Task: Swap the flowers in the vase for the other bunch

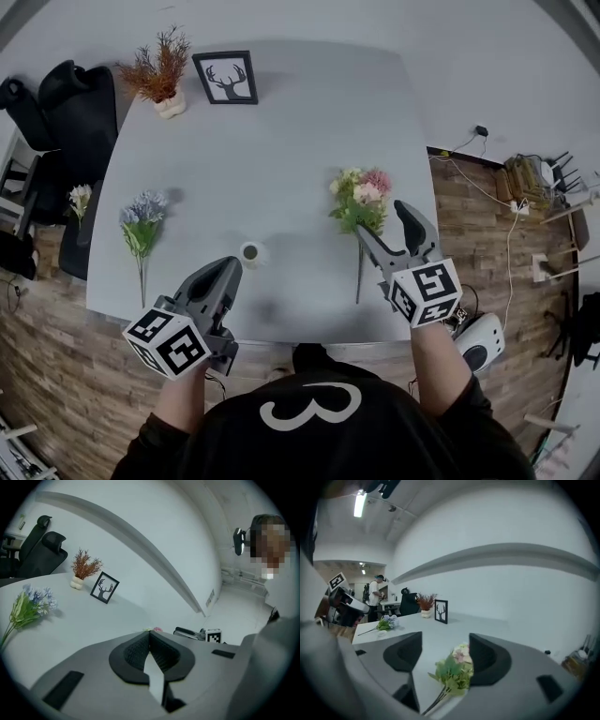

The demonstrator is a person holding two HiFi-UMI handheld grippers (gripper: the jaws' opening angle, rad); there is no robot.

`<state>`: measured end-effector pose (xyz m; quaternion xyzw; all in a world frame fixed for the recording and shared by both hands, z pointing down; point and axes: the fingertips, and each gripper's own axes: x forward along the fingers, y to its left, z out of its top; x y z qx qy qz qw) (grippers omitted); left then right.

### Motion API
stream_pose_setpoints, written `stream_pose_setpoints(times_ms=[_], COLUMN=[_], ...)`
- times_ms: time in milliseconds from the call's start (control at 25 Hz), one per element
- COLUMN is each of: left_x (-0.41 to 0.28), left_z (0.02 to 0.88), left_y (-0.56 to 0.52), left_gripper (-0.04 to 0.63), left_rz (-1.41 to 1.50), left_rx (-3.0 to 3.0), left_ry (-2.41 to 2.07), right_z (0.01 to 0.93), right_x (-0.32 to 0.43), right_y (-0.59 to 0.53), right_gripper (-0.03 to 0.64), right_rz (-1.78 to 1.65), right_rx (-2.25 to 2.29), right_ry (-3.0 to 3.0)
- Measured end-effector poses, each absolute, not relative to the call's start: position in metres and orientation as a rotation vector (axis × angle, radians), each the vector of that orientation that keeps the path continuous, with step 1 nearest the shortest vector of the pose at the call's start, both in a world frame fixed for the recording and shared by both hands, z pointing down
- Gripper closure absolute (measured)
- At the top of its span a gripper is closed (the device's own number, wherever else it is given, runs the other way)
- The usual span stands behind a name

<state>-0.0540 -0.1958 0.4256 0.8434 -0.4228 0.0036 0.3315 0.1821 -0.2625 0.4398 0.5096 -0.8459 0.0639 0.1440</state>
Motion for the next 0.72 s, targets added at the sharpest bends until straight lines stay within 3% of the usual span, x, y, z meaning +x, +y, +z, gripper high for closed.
stream_pose_setpoints(times_ms=[40, 80, 280, 720], left_x=[-0.053, -0.053, -0.055, -0.047], left_z=[0.422, 0.417, 0.390, 0.343], left_y=[-0.189, -0.183, -0.142, -0.038], left_gripper=[0.584, 0.584, 0.584, 0.584], left_rz=[0.008, 0.005, -0.018, 0.042], left_rx=[2.218, 2.236, 2.312, 2.601], left_ry=[-1.092, -1.078, -1.013, -0.827], right_z=[0.429, 0.418, 0.364, 0.332], right_x=[0.178, 0.174, 0.129, 0.033], right_y=[-0.251, -0.240, -0.166, -0.019], right_gripper=[0.351, 0.406, 0.602, 0.609], right_rz=[0.132, 0.094, 0.184, 0.242], right_rx=[1.474, 1.481, 1.370, 0.963], right_ry=[-2.451, -2.469, -2.769, -2.980])
